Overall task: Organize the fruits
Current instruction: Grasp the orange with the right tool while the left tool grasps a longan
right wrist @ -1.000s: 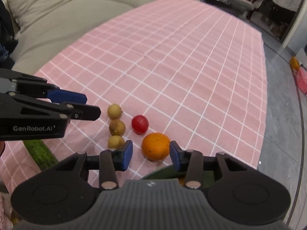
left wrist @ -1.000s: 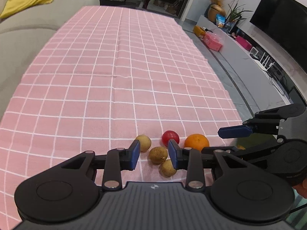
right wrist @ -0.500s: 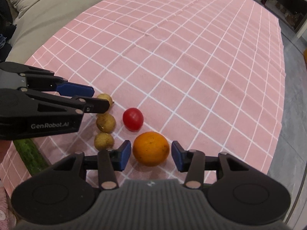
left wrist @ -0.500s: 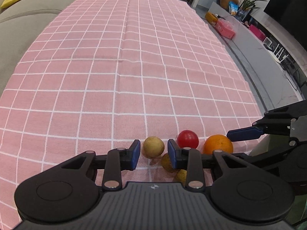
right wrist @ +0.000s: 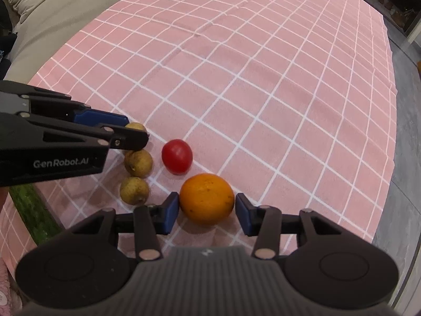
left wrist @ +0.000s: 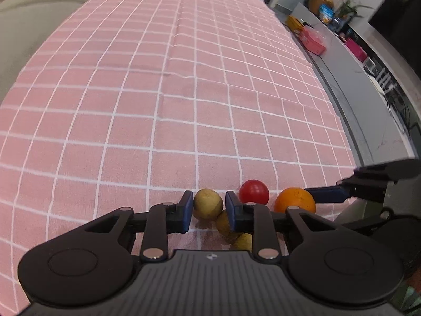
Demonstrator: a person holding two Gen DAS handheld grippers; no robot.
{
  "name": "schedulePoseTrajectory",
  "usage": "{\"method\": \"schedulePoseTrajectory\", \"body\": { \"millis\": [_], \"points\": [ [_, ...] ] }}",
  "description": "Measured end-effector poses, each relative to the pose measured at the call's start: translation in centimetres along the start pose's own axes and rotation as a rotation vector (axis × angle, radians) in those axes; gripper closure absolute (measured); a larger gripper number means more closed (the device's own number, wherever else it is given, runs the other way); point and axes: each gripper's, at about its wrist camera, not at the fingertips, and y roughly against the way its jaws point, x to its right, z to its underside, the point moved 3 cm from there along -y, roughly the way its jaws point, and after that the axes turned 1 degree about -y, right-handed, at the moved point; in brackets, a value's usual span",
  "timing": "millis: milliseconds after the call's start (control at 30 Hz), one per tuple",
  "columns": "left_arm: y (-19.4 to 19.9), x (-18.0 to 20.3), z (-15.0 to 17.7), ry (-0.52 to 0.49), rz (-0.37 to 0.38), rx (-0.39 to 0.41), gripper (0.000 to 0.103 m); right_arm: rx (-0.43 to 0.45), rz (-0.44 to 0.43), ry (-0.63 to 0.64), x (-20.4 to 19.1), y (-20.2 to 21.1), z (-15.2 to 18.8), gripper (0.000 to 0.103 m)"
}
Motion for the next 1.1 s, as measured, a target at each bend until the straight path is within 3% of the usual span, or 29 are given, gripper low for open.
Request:
{"method": "schedulePoseTrajectory", "body": {
  "millis": [500, 800, 1100],
  "points": [
    [0.3, -2.0, 0.6, 0.199, 0.071, 0.004, 0.075, 0.031, 0.035, -0.024, -0.1, 0.4, 0.5, 0.06],
    [3.8, -0.4, -0.6, 0.122, 0.082, 0.091, 0.076, 0.135, 0.055, -0.049, -1.1, 3.5, 1.1, 0.061],
    [8.5, 2.1, -0.3, 0.043, 0.118, 0.164, 0.075, 0.31, 0.078, -0.085, -3.3, 10.3, 2.7, 0.061]
  ]
}}
